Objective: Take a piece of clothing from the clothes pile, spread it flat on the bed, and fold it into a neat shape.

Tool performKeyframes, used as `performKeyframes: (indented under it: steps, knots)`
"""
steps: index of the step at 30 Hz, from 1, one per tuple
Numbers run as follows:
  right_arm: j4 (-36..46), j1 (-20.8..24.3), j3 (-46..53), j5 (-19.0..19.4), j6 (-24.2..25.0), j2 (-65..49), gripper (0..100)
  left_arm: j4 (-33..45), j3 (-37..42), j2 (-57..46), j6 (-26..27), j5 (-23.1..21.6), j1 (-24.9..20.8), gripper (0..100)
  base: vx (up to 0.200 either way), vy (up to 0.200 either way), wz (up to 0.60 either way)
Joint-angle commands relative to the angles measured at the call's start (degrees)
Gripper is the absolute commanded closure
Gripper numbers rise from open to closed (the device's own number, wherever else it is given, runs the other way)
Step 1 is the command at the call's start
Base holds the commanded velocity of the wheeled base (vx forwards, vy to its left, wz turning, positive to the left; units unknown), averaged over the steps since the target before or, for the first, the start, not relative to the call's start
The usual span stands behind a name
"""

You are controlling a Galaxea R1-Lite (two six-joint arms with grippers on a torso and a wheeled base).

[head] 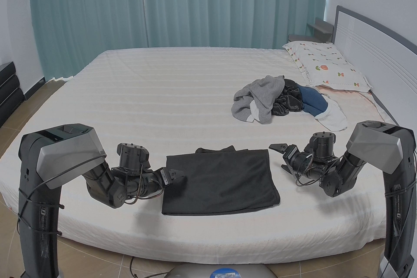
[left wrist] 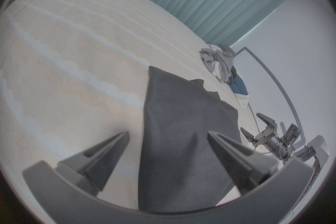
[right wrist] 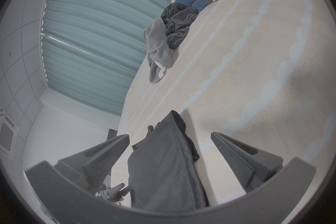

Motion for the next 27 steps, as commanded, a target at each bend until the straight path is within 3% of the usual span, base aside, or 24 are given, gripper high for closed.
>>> performKeyframes:
  steps: [1, 27]
  knots:
    - [-0.03, 0.04, 0.07, -0.05, 0.00, 0.09, 0, 0.15, -0.63, 0.37, -0.62, 0.12, -0.02, 100, 0.000, 0.000, 0.00]
    - [0.06, -0.14, 0.25, -0.05, -0.09, 0.00, 0, -0.47, 0.86, -1.12, -4.84, 2.59, 0.42, 100, 0.000, 0.000, 0.00]
